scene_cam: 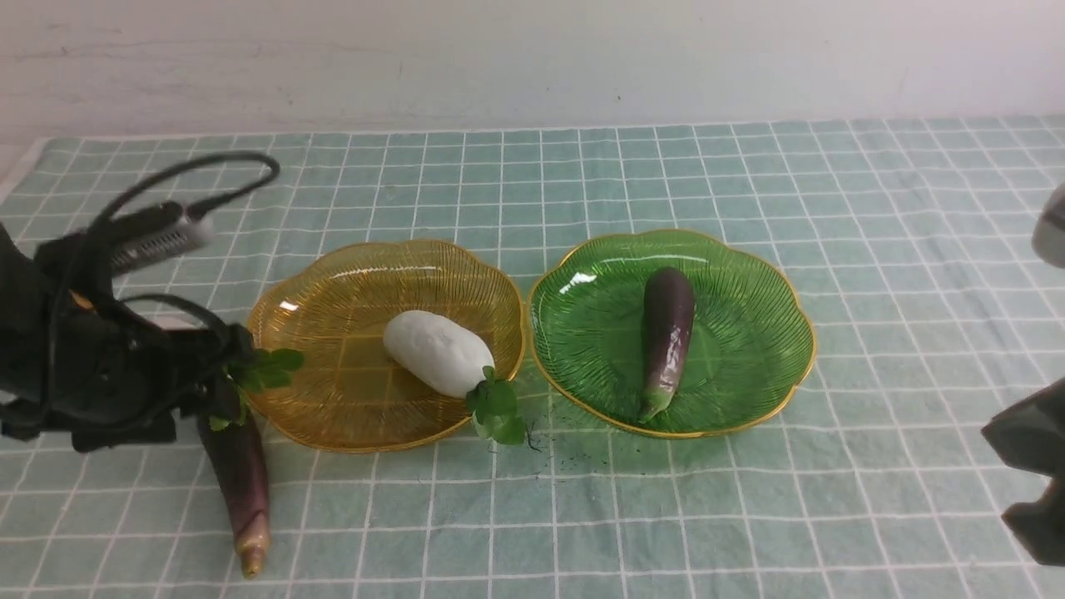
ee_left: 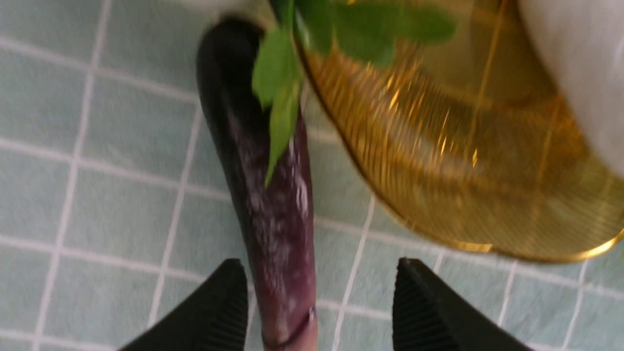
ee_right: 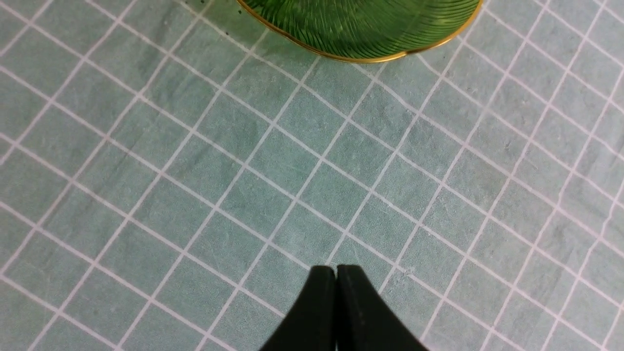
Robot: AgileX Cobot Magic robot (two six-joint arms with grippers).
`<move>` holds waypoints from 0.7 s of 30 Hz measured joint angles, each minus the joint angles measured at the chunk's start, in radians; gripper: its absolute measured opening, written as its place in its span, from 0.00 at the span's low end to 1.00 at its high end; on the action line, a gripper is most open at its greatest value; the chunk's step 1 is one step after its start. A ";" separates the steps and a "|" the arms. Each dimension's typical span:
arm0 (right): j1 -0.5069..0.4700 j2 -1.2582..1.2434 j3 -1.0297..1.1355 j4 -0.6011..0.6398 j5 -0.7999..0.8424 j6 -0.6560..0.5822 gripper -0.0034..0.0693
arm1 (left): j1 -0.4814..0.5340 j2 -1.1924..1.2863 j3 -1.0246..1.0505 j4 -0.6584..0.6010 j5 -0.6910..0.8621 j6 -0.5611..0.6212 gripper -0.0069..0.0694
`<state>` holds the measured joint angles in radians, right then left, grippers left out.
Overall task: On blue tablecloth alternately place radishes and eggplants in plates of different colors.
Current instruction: 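Place the eggplant on the green plate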
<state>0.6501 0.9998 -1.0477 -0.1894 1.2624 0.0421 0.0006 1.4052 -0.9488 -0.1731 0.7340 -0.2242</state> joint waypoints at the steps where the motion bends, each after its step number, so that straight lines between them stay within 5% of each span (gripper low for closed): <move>1: 0.000 0.000 0.000 0.001 0.000 0.000 0.03 | 0.007 0.000 -0.015 0.001 -0.001 -0.001 0.58; 10: 0.000 0.000 0.000 0.013 0.000 0.000 0.03 | 0.054 0.008 -0.081 0.004 0.012 -0.005 0.59; 21: 0.000 0.000 0.000 0.009 -0.028 0.000 0.03 | 0.054 0.144 -0.080 0.045 0.220 0.003 0.64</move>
<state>0.6501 0.9998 -1.0477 -0.1803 1.2349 0.0424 0.0546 1.5494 -1.0289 -0.1280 0.9537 -0.2213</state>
